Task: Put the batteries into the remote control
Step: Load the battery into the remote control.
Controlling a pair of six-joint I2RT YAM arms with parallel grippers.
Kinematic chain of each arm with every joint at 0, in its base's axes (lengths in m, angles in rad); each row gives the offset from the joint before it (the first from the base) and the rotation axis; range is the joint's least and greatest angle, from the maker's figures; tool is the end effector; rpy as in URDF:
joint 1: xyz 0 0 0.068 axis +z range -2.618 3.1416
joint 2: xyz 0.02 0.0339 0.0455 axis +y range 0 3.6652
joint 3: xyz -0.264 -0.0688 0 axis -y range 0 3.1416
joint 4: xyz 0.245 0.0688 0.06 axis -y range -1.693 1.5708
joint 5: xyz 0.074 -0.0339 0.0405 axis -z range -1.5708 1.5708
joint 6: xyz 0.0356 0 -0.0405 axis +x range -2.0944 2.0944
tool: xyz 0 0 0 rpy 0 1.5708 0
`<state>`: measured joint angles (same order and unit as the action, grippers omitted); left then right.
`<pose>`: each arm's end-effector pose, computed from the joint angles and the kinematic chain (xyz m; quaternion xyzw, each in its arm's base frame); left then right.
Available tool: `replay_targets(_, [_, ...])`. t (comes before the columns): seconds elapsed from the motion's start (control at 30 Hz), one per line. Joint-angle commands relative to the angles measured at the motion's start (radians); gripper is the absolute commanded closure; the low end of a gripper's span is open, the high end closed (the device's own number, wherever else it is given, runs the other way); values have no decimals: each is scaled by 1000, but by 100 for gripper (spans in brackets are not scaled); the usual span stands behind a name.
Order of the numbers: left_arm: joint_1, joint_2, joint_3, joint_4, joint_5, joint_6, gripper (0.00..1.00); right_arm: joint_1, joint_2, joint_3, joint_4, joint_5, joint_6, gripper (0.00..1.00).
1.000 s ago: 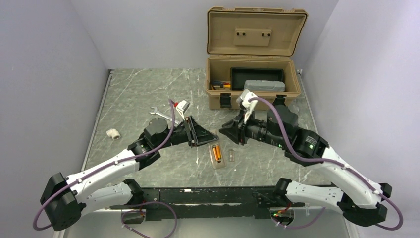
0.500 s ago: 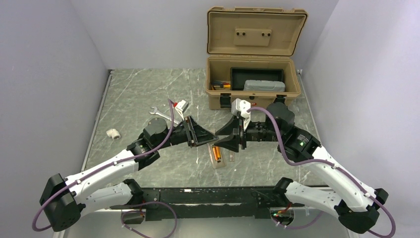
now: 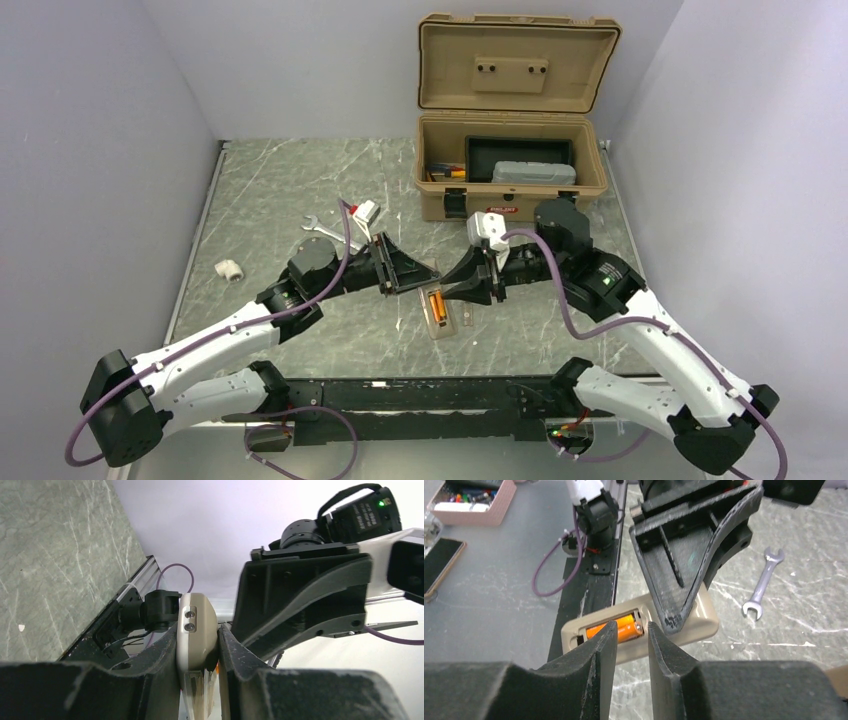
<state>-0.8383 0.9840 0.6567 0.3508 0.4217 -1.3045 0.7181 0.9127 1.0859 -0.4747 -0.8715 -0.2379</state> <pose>0.1440 -0.1819 0.3139 -0.0122 0.6994 -0.6841 0.2066 0.1192 0.1403 0.3949 -0.5580 0.5331 0.4580 0.4412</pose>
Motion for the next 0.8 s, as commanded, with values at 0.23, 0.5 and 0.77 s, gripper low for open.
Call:
replay_targets(0.23, [3, -7, 15, 83, 13, -13, 100, -18, -98, -74, 38, -9, -194, 63])
replay_targets(0.5, [2, 15, 16, 113, 26, -22, 100, -17, -100, -83, 84, -5, -177, 63])
replay_targets(0.77, [3, 10, 18, 108, 25, -16, 100, -17, -102, -99, 175, -77, -176, 63])
